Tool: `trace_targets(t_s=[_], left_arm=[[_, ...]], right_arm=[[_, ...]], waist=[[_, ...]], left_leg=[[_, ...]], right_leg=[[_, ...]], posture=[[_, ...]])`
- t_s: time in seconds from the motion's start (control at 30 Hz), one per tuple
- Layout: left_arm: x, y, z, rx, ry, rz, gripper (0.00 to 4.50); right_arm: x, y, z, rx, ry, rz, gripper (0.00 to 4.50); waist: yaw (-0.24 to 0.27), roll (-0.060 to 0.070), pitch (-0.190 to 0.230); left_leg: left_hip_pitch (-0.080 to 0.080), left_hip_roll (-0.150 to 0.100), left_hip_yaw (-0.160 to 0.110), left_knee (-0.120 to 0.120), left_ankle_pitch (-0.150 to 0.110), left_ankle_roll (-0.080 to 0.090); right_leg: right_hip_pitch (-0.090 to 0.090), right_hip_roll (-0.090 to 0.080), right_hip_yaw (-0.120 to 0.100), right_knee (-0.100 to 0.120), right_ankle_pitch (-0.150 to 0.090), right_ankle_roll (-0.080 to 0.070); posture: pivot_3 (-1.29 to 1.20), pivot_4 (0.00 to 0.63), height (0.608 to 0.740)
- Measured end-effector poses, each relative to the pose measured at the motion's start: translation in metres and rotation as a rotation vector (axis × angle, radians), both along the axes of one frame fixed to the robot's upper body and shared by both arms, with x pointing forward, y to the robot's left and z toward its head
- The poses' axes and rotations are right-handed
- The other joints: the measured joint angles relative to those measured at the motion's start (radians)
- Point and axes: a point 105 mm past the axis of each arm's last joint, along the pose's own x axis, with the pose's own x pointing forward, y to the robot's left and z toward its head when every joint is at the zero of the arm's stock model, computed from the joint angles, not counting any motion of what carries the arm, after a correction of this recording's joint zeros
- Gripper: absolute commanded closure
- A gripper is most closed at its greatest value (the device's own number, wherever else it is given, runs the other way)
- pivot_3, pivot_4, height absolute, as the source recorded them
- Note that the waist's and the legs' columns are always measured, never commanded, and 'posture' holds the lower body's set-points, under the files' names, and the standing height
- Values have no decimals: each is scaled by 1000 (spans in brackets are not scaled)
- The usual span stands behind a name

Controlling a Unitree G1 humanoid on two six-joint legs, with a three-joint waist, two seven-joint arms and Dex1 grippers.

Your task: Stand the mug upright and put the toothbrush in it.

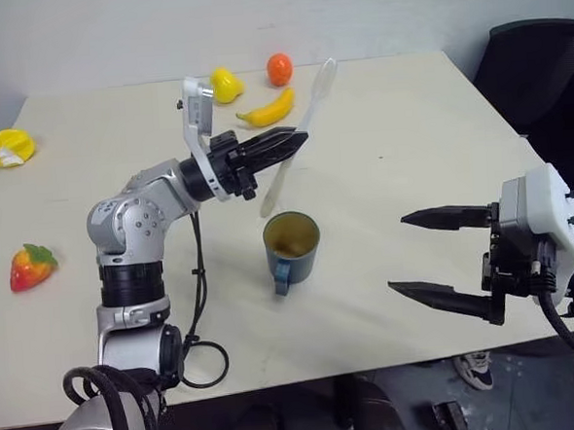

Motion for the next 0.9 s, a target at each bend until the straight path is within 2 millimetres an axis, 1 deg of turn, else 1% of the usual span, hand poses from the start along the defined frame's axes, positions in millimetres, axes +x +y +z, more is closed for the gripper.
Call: trace_targets(t_s=[0.13,0.27,0.37,0.43,0.47,0.57,0.7,0.77,0.8,0.83,0.9], left_arm=[[5,-7,-21,-10,23,38,4285],[4,-15,-24,-3,-36,47,4285],[4,-22,-40,-1,-32,49,4285],[4,-24,-51,7,-14,49,3566],[4,-25,-55,15,-4,48,3350],[2,-26,-58,34,-3,24,2448],[-5,-17,-63,73,-3,0,1242],[-7,-12,-62,92,-7,-10,612],[-9,-7,-60,111,-18,-13,198],[-11,-1,-57,127,-30,-13,24],[-16,17,-52,193,-63,-22,24]], right_arm=[[0,3,1,17,4,9,27],[0,5,3,27,2,12,27],[0,5,3,37,7,10,27],[0,5,4,40,9,10,0],[0,5,3,40,12,9,0],[0,4,2,40,17,6,0],[1,2,0,35,24,-4,0],[2,0,-1,34,27,-11,0],[3,-1,-1,36,33,-13,0],[5,-3,-2,39,40,-18,0],[7,-7,-4,44,61,-23,0]], waist=[[3,0,0],[3,0,0],[3,0,0],[3,0,0],[3,0,0],[4,0,0],[2,0,0],[3,0,0],[2,0,0],[1,0,0],[0,0,0]], left_leg=[[-1,-1,0,0,0,0],[0,-1,0,0,0,0],[0,-2,1,0,0,0],[0,-2,1,0,0,0],[-1,-2,1,0,0,0],[-1,-1,1,0,0,0],[-1,-1,1,0,0,0],[-1,-1,1,0,0,0],[-1,-1,1,0,0,0],[-1,-1,1,0,0,0],[0,-1,1,-1,0,0]], right_leg=[[0,0,-1,-1,0,0],[0,0,-1,-1,0,0],[1,0,-1,-1,0,0],[1,0,-1,-2,0,0],[1,0,-1,-2,0,0],[1,0,-1,-2,0,0],[1,1,-1,-2,0,0],[1,0,-1,-2,0,0],[1,0,-1,-2,0,0],[1,0,-1,-2,0,0],[0,1,-1,-2,0,0]], posture=[[0,150,740],[0,150,740],[0,150,740],[0,150,740],[0,150,740],[0,150,740],[0,150,740],[0,150,740],[0,150,740],[0,150,740],[0,150,740]])
